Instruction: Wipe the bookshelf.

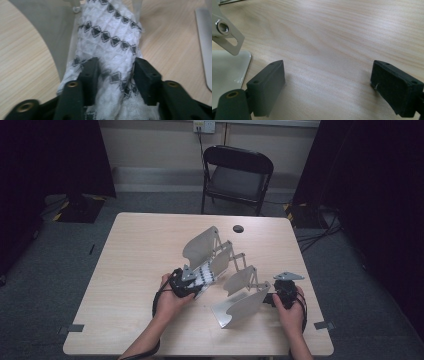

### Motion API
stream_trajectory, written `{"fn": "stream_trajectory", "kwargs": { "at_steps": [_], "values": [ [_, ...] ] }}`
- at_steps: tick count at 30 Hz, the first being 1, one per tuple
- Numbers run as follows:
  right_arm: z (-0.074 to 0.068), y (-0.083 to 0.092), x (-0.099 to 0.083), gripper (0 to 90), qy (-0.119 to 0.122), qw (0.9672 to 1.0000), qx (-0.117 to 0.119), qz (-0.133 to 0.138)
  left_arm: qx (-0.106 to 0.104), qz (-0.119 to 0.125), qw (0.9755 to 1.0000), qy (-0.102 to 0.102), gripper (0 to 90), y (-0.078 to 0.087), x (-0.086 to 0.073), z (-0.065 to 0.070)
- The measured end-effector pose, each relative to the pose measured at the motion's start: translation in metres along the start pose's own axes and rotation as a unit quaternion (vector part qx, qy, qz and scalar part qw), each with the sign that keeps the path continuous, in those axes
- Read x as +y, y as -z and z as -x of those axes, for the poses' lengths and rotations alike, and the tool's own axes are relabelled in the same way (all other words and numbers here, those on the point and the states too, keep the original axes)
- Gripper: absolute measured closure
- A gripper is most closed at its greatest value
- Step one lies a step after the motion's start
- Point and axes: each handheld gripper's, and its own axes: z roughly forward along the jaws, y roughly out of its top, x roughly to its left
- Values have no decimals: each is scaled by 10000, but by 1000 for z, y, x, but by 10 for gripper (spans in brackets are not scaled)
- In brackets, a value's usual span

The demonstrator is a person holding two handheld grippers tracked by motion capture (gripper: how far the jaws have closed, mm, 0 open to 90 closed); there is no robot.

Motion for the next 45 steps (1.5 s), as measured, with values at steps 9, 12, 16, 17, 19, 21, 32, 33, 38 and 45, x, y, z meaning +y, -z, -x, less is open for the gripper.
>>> {"fn": "stream_trajectory", "kwargs": {
  "at_steps": [9, 12, 16, 17, 19, 21, 32, 33, 38, 45],
  "values": [
    [0, 0, 0, 116, 1, 10000, 1, 1, -216, -360, 9978, 516, 816, 8, 7, -5],
    [0, 0, 0, 116, 0, 10000, 1, 1, -319, -376, 9965, 675, 825, 15, 11, -7],
    [0, 0, 0, 116, -1, 10000, 1, 2, -404, -219, 9953, 854, 831, 28, 20, -11],
    [0, 0, 0, 116, 5, 10000, 3, 0, -398, -195, 9955, 842, 832, 34, 25, -12],
    [0, 0, 0, 116, 6, 10000, 3, 0, -359, -82, 9957, 854, 832, 43, 34, -15],
    [0, 0, 0, 116, 4, 10000, 2, 0, -294, 34, 9961, 829, 833, 52, 44, -17],
    [0, 0, 0, 116, 5, 10000, 2, -1, 72, 658, 9952, 727, 833, 88, 93, -29],
    [0, 0, 0, 116, 6, 10000, 2, -1, 120, 721, 9946, 734, 833, 90, 95, -31],
    [0, 0, 0, 116, -7, 10000, 4, 0, 184, 592, 9952, 759, 834, 83, 89, -32],
    [0, -1, 1, 116, -6, 10000, 4, 2, 105, 312, 9950, 938, 834, 56, 65, -28]
  ]
}}
